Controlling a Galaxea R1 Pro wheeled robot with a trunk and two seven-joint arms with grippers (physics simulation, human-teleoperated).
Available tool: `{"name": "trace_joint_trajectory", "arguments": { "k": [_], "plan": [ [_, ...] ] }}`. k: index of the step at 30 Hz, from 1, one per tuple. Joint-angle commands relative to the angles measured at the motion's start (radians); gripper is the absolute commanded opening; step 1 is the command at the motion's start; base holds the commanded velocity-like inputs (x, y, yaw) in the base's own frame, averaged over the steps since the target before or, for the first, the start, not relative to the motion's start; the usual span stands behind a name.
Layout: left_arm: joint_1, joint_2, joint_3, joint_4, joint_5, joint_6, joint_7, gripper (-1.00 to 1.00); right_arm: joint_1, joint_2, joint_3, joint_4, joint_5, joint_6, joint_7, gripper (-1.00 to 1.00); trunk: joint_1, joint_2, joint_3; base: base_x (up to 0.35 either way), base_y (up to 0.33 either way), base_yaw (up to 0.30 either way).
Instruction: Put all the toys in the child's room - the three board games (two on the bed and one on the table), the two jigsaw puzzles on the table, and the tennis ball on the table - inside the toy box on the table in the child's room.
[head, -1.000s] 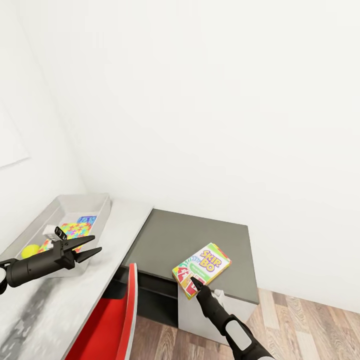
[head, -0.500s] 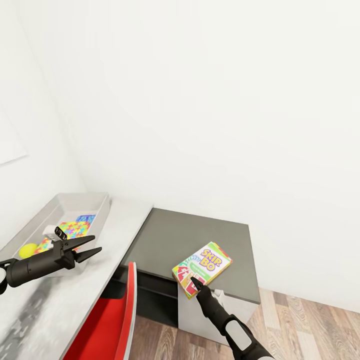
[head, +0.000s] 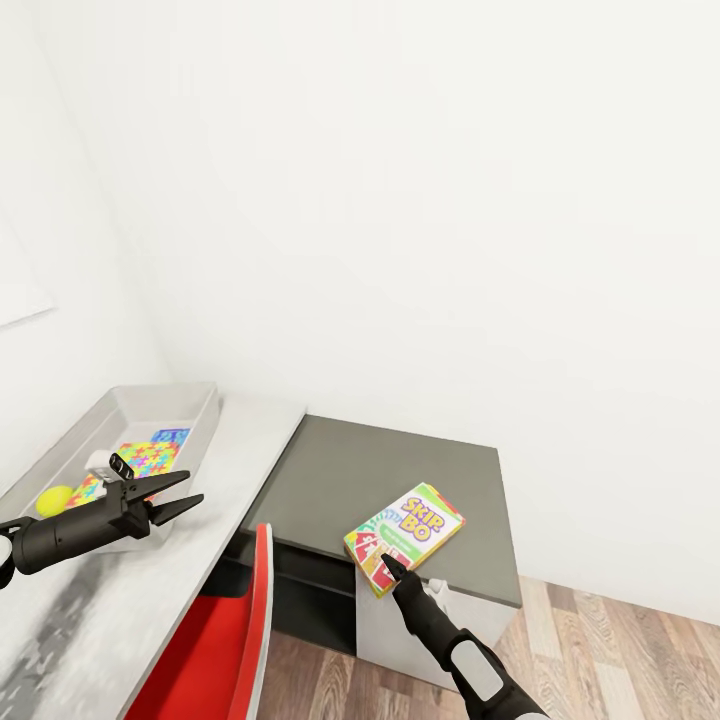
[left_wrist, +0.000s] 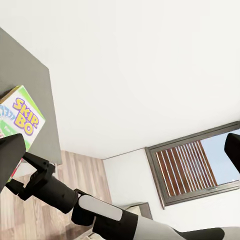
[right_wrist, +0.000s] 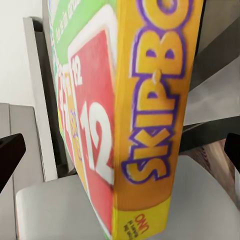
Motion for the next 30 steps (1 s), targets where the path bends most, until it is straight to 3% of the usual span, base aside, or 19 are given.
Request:
{"name": "trace_joint_trajectory", "arguments": {
  "k": [1,20,21,30],
  "plan": [
    [-0.001,0.000,0.000,0.000,-0.003,0.004,-0.005,1.00,-0.001,0.001,-0.005,0.000,-0.009,0.010,0.002,1.00,0.000,-0.001,-0.001,0.000,0.000,0.000],
    [-0.001,-0.002,0.000,0.000,-0.004,0.004,-0.004,1.00,-0.001,0.001,-0.005,0.000,-0.009,0.010,0.002,1.00,0.000,-0.001,-0.001,0.047,0.030,0.000],
    [-0.001,-0.002,0.000,0.000,-0.004,0.004,-0.004,1.00,-0.001,0.001,-0.005,0.000,-0.009,0.010,0.002,-1.00,0.000,-0.001,-0.001,0.031,0.020,0.000],
    [-0.001,0.000,0.000,0.000,-0.003,0.004,-0.005,1.00,-0.001,0.001,-0.005,0.000,-0.008,0.010,0.007,-1.00,-0.004,0.006,0.002,0.007,0.005,0.000]
  ]
}}
